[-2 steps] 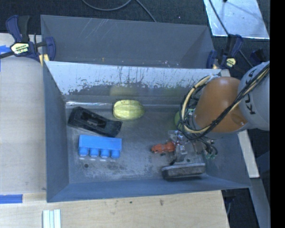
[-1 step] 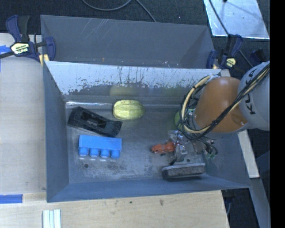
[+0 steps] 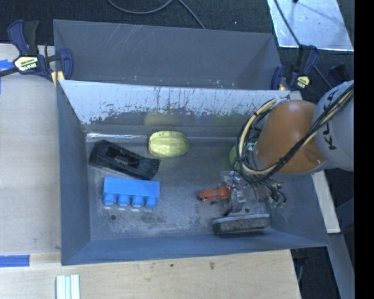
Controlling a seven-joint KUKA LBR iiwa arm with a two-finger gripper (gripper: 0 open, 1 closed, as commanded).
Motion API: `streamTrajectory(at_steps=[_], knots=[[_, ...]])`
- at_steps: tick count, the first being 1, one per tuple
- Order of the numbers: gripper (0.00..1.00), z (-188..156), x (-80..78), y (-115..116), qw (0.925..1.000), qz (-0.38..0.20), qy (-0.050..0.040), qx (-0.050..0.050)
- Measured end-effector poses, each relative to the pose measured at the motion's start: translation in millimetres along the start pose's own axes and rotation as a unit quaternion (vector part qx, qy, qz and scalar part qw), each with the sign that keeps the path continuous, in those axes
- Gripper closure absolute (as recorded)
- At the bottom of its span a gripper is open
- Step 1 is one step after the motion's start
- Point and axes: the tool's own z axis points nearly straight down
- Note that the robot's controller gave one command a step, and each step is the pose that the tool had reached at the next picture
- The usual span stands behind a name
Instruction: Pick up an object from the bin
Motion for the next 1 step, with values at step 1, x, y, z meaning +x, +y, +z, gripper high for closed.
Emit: streamTrajectory(at_steps=[1], knots=[[1.00,-11.2,1.2,0.3,1.0000,0.000,0.0027,-0.001]])
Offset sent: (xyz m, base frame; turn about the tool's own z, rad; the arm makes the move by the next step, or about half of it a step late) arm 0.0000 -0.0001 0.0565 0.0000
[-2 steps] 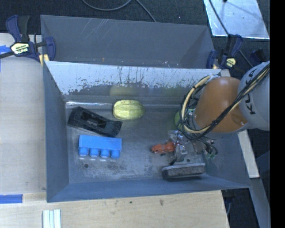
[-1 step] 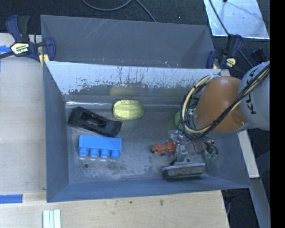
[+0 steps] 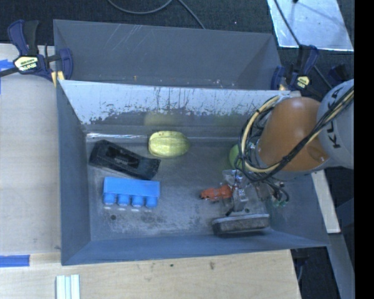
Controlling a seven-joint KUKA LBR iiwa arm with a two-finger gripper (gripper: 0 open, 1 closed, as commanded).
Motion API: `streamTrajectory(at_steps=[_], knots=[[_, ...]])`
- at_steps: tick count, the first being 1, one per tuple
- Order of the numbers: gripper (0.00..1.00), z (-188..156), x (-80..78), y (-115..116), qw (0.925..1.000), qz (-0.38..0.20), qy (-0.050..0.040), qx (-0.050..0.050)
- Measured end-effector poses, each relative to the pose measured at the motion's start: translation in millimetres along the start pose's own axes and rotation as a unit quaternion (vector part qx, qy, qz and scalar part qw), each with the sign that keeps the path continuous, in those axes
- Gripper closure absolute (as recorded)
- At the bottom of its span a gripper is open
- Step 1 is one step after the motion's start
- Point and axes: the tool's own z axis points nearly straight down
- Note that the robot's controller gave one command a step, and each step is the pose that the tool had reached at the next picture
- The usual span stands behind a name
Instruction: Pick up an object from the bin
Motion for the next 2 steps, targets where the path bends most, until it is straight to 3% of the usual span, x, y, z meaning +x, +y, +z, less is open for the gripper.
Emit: streamTrajectory(at_steps=[2], knots=[[1.00,-32.8,-0.3,0.0,1.0000,0.000,0.0005,0.000]])
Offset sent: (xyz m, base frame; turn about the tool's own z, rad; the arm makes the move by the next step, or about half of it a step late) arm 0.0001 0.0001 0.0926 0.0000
